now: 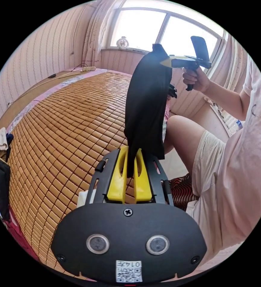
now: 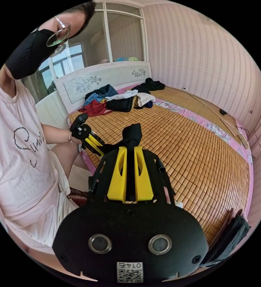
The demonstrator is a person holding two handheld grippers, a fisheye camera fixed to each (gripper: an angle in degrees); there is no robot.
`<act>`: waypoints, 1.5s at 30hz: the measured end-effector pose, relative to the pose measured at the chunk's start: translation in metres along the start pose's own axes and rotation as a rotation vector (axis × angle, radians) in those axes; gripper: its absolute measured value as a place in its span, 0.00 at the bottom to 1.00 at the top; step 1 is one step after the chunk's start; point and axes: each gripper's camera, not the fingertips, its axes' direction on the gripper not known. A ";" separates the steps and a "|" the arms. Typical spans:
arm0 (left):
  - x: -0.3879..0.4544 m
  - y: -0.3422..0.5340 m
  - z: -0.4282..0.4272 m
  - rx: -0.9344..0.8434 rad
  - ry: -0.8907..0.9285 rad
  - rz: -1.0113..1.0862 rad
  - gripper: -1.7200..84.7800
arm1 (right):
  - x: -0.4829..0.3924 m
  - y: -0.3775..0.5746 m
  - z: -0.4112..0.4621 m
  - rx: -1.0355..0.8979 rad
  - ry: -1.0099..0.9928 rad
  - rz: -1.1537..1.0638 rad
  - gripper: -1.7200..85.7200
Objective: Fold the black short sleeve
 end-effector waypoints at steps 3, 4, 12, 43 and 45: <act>0.031 -0.037 -0.022 0.021 0.048 0.049 0.02 | 0.007 0.038 -0.047 0.096 0.055 0.146 0.07; 0.046 -0.055 -0.026 0.029 0.063 0.089 0.02 | 0.009 0.055 -0.067 0.136 0.082 0.196 0.07; 0.131 -0.217 0.031 0.054 0.202 0.340 0.02 | 0.024 0.148 -0.204 0.260 0.400 0.405 0.06; -0.012 0.031 -0.122 0.106 -0.494 -0.477 0.10 | 0.114 0.073 0.013 -0.277 0.233 0.467 0.13; -0.020 0.073 -0.154 0.160 -0.556 -0.566 0.10 | 0.095 0.029 0.060 -0.384 0.236 0.326 0.09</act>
